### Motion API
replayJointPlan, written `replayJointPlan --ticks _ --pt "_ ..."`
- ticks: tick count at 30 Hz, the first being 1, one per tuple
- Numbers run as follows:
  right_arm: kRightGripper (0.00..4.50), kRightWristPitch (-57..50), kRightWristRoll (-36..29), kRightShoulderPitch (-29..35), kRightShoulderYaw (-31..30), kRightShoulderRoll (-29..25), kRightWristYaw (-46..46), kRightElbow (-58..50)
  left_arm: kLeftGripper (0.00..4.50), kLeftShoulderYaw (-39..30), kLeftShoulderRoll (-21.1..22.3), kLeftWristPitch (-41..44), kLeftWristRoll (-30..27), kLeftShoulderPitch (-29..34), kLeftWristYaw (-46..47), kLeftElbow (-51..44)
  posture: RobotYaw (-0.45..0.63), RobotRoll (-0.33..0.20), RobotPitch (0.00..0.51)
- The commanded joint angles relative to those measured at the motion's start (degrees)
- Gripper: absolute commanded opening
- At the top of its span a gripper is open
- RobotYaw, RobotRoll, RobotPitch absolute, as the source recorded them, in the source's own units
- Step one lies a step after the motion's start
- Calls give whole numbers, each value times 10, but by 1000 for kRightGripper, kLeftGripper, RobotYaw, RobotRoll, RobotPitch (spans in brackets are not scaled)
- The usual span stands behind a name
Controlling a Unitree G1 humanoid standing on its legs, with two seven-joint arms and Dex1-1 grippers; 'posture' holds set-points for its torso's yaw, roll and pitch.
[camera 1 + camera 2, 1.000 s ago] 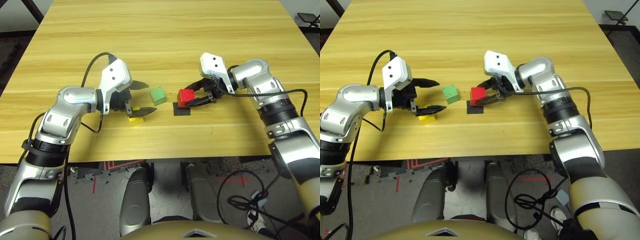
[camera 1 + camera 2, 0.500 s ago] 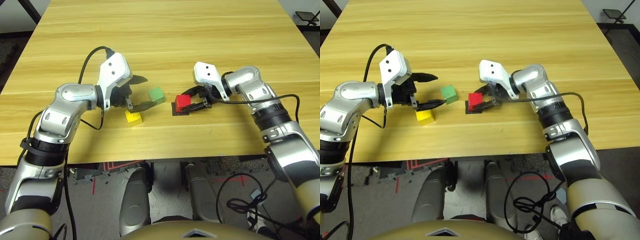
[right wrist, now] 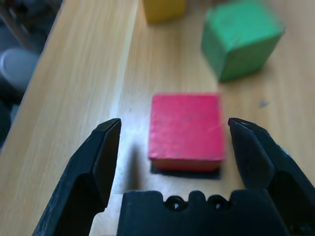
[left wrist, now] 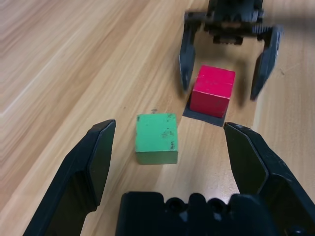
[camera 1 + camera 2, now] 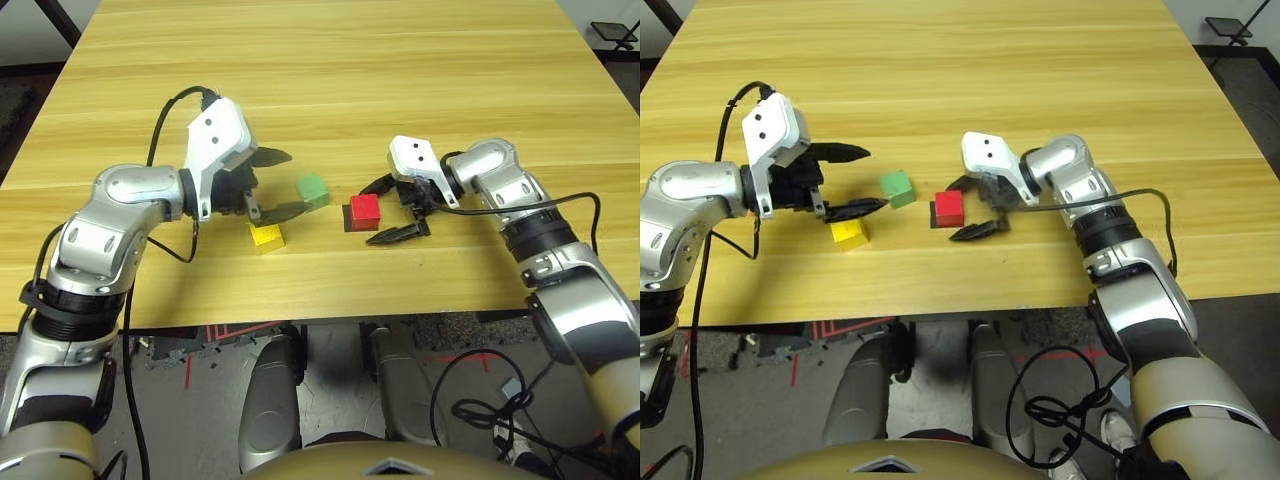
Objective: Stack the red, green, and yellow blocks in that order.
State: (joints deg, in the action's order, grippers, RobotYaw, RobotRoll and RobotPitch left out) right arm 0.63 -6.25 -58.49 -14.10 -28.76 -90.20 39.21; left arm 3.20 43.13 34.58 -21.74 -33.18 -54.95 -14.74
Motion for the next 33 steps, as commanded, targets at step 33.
replayJointPlan --ticks 33 --pt "4490 -169 -102 102 73 -132 47 -237 4319 122 -92 -64 122 -76 -32 212 128 -17 247"
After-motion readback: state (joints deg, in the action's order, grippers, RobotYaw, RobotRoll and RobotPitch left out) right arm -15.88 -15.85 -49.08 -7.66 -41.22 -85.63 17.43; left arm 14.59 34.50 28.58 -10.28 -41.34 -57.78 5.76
